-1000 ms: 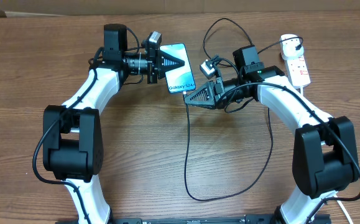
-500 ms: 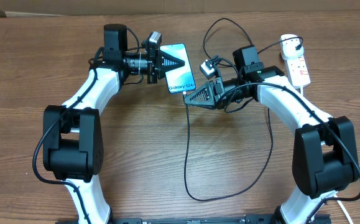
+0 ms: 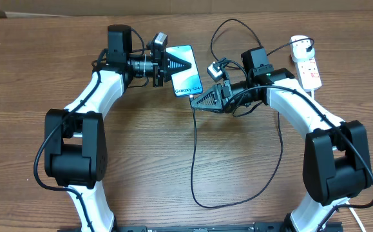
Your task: Plug charger to phone and switch on socket
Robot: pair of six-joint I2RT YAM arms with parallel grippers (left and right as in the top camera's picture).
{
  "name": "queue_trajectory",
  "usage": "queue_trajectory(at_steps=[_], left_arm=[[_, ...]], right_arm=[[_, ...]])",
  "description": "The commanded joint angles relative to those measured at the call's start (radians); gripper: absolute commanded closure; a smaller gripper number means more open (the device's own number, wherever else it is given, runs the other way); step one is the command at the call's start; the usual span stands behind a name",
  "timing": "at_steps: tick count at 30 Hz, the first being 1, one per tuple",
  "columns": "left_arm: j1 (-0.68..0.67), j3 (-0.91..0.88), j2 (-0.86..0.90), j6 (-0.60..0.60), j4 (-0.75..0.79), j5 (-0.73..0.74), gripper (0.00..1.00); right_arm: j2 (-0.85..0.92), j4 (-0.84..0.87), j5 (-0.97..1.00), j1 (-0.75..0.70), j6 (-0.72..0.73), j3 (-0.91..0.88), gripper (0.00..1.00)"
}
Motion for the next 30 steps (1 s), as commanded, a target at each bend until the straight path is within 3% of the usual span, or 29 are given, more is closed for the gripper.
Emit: queue_trajectory(at_steps=[1,30], left_arm=[[-0.013,0.016,-0.008,-0.007,0.004,0.042,0.96],[-0.021,0.016,-0.008,-0.007,0.004,0.039,0.96]], right_arm=[[-0.027,0.003,0.002,0.002,0.001,0.018,0.96],[-0.027,0.004,0.014,0.011,0.0,0.018,0.96]])
